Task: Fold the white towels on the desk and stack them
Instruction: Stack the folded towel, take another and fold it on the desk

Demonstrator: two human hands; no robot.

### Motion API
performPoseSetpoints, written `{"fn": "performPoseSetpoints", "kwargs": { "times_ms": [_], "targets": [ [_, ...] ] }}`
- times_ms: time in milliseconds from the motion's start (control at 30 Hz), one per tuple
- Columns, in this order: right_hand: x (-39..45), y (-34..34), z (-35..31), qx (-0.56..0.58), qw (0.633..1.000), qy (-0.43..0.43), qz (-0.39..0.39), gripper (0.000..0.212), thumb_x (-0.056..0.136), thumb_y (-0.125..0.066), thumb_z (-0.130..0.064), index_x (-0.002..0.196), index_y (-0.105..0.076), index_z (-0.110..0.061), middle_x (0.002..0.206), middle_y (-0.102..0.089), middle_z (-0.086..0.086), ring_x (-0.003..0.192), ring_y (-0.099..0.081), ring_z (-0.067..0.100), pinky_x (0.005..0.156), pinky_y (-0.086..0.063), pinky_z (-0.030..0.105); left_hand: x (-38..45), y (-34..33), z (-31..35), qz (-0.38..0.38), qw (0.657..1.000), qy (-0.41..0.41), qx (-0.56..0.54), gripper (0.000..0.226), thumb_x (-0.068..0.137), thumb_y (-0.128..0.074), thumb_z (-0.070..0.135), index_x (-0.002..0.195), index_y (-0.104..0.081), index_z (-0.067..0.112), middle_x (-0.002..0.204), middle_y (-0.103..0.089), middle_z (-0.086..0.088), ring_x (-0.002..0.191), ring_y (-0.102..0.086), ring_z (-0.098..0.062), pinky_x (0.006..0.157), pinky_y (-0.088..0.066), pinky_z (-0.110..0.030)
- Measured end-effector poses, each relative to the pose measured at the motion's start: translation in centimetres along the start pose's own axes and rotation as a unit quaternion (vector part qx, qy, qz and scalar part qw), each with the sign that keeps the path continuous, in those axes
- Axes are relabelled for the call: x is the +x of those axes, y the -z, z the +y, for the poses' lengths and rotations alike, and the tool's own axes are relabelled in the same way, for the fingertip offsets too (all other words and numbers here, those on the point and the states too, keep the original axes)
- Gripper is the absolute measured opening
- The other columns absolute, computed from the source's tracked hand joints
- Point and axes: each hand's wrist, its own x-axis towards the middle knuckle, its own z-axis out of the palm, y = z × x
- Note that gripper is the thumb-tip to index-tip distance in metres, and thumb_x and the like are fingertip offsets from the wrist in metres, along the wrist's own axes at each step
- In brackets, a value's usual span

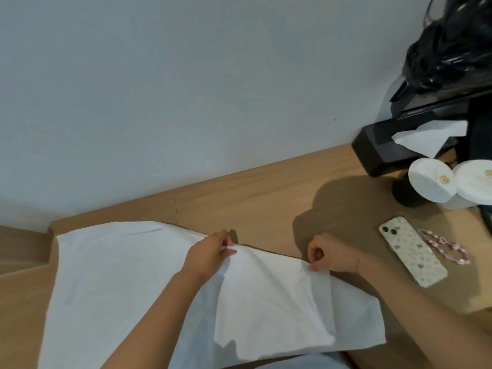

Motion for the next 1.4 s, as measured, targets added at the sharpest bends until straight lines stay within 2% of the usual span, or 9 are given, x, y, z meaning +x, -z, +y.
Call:
{"fn": "performPoseSetpoints", "kwargs": {
  "times_ms": [133, 267, 433, 667, 800, 900, 1033, 1200, 1400],
  "targets": [
    [1.1, 3.1, 0.3, 0.097, 0.995, -0.011, -0.033, 0.008, 0.082, -0.072, -0.019, 0.086, -0.065, -0.019, 0.097, -0.066, 0.007, 0.086, -0.062, 0.018, 0.075, -0.049, 0.026, 2.4, 3.1, 2.2, 0.036, 0.997, -0.027, -0.058, 0.016, 0.093, -0.064, 0.033, 0.093, -0.052, 0.022, 0.078, -0.054, 0.014, 0.07, -0.05, 0.0, 0.057, -0.033, -0.02],
    [2.4, 3.7, 0.1, 0.102, 0.993, 0.002, -0.054, 0.047, 0.077, -0.08, -0.03, 0.113, -0.049, -0.024, 0.093, -0.056, 0.002, 0.08, -0.053, 0.013, 0.074, -0.046, 0.027, 5.1, 5.5, 3.7, 0.06, 0.994, -0.038, -0.088, 0.017, 0.09, -0.069, 0.025, 0.095, -0.054, 0.018, 0.086, -0.058, 0.005, 0.075, -0.053, -0.012, 0.063, -0.039, -0.024],
    [3.8, 2.7, 0.7, 0.019, 1.0, 0.014, -0.02, 0.03, 0.082, -0.074, -0.018, 0.072, -0.047, -0.026, 0.075, -0.047, -0.01, 0.072, -0.047, 0.012, 0.066, -0.038, 0.026, 6.7, 5.3, 3.9, 0.088, 0.987, 0.008, -0.135, 0.028, 0.086, -0.074, 0.023, 0.1, -0.051, 0.019, 0.091, -0.054, 0.008, 0.079, -0.053, -0.013, 0.07, -0.039, -0.026],
    [6.1, 11.0, 2.2, -0.025, 0.993, -0.017, 0.116, 0.013, 0.084, -0.068, -0.029, 0.082, -0.058, -0.021, 0.082, -0.059, -0.005, 0.073, -0.056, 0.012, 0.061, -0.045, 0.024, 8.9, 3.4, 3.3, 0.128, 0.972, 0.056, -0.189, 0.018, 0.084, -0.076, 0.018, 0.089, -0.059, 0.022, 0.09, -0.062, 0.011, 0.071, -0.057, -0.001, 0.063, -0.039, -0.006],
    [9.5, 15.0, 1.9, -0.07, 0.978, -0.048, 0.192, 0.015, 0.081, -0.066, -0.03, 0.088, -0.059, -0.018, 0.089, -0.064, 0.003, 0.077, -0.058, 0.02, 0.059, -0.04, 0.028, 10.2, 2.7, 4.5, 0.147, 0.955, 0.045, -0.253, 0.028, 0.087, -0.071, 0.008, 0.111, -0.057, 0.012, 0.122, -0.057, -0.008, 0.109, -0.057, -0.021, 0.09, -0.044, -0.021],
    [10.7, 14.2, 1.5, -0.037, 0.96, -0.08, 0.266, 0.017, 0.086, -0.06, -0.019, 0.102, -0.059, -0.014, 0.106, -0.061, 0.007, 0.094, -0.057, 0.026, 0.072, -0.044, 0.032, 8.6, 0.5, 4.9, 0.142, 0.969, -0.022, -0.203, 0.048, 0.09, -0.07, 0.016, 0.133, -0.05, 0.011, 0.145, -0.042, -0.01, 0.136, -0.037, -0.022, 0.105, -0.024, -0.009],
    [9.4, 7.7, -0.6, -0.048, 0.903, 0.001, 0.428, 0.042, 0.079, -0.063, -0.007, 0.12, -0.057, -0.006, 0.127, -0.053, 0.014, 0.116, -0.05, 0.034, 0.095, -0.045, 0.043, 5.2, -3.8, 3.3, 0.157, 0.985, -0.008, -0.071, 0.054, 0.097, -0.052, 0.041, 0.147, -0.039, 0.026, 0.162, -0.016, 0.004, 0.151, -0.006, -0.015, 0.12, -0.003, -0.039],
    [9.4, -1.0, -2.5, -0.165, 0.942, 0.075, 0.282, 0.06, 0.101, -0.04, -0.039, 0.154, -0.021, -0.017, 0.162, -0.013, 0.005, 0.149, -0.012, 0.021, 0.121, -0.017, 0.04, 4.9, -5.5, 1.3, 0.135, 0.986, 0.068, 0.064, 0.076, 0.089, -0.011, 0.07, 0.155, -0.017, 0.032, 0.164, 0.0, -0.001, 0.148, 0.012, -0.017, 0.119, 0.007, -0.048],
    [10.1, 0.2, 1.6, -0.273, 0.923, -0.013, 0.271, 0.069, 0.098, -0.012, -0.057, 0.156, -0.004, -0.02, 0.163, 0.002, 0.003, 0.15, 0.002, 0.024, 0.121, -0.006, 0.046, 5.0, -6.3, -1.4, 0.147, 0.977, 0.032, 0.148, 0.067, 0.096, -0.017, 0.065, 0.155, -0.019, 0.033, 0.165, -0.005, 0.0, 0.152, -0.002, -0.022, 0.121, -0.005, -0.052]
  ]
}}
